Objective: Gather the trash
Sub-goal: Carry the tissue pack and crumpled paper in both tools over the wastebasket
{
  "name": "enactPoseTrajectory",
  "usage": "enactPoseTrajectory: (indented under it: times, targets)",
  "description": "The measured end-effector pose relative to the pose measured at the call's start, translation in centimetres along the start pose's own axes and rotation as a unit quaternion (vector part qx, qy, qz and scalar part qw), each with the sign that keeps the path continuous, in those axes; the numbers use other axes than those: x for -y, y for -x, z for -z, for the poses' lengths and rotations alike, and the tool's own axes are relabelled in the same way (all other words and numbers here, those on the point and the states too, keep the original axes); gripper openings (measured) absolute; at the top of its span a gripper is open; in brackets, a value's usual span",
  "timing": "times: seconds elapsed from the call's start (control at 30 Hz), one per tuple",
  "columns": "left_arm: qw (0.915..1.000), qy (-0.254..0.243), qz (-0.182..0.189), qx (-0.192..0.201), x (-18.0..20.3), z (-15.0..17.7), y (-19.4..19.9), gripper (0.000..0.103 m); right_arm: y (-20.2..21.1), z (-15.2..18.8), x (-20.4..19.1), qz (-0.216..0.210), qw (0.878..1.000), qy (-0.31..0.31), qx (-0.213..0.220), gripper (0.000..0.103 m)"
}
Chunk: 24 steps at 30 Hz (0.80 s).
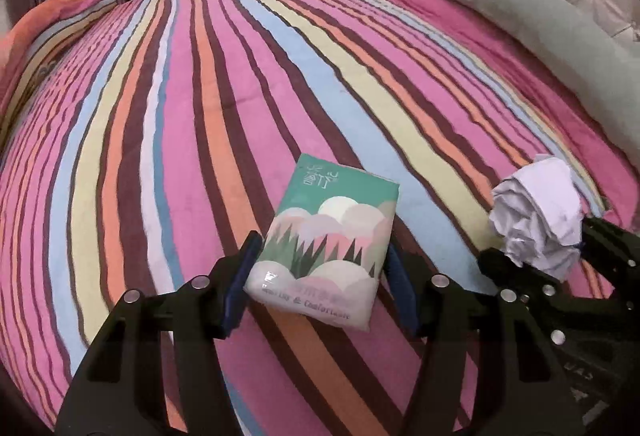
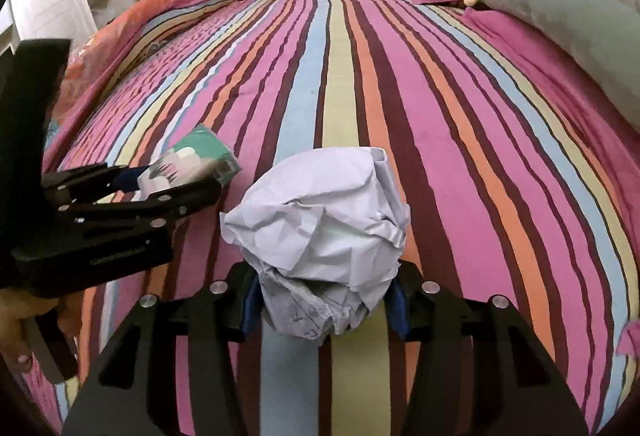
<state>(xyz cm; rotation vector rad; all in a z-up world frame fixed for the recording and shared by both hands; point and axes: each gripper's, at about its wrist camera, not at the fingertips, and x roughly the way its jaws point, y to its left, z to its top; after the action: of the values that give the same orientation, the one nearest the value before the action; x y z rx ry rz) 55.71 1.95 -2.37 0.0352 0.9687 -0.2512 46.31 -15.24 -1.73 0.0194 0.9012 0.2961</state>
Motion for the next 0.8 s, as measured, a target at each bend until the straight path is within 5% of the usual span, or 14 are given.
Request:
enactPoseTrajectory:
  times: [0.37,0.8]
  targets:
    - [0.9996,0.026,-0.011,0.000,2.1,8.1,8.3,0.059,6.2,5.6,-2.3,-0.001,1.000,0.002,-0.013,0.048]
    - [0.9984,0.054,-0.014,-0.006,5.4,22.4,17.8,0.059,13.6,15.3,-4.3,-0.015,1.000,-0.007,-0.025,0.048]
